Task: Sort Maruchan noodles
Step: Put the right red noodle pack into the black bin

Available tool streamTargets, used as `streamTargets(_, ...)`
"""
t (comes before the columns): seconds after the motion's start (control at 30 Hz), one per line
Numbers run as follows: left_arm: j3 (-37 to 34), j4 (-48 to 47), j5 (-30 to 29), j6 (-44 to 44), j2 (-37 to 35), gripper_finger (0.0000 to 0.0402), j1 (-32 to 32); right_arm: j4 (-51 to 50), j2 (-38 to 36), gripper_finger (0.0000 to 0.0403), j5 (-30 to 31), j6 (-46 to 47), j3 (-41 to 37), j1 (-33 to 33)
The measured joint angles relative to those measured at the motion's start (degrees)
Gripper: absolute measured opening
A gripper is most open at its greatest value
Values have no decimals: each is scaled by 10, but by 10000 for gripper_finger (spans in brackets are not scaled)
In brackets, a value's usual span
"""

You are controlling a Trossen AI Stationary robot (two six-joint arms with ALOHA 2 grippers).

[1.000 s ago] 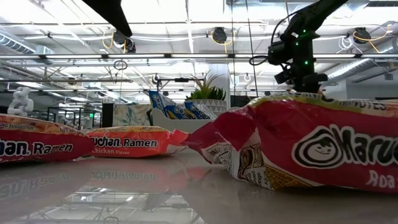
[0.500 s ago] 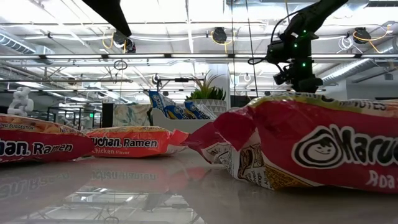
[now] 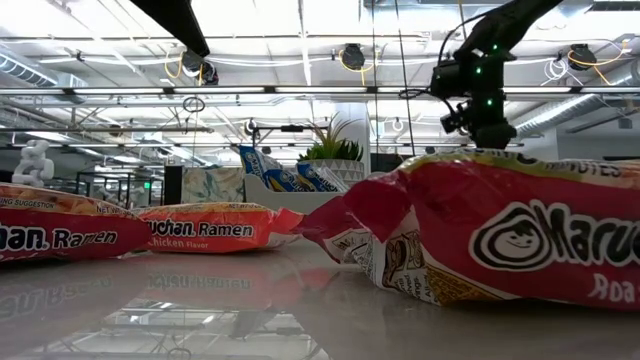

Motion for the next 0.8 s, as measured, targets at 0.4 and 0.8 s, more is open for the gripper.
streamTargets(0.4, 0, 0, 0, 0, 0, 328, 1, -106, -112, 180, -30, 40, -34, 79)
streamTargets(0.8, 0, 0, 0, 3, 0, 328, 0, 44, -182, 181, -7, 53, -261, 98)
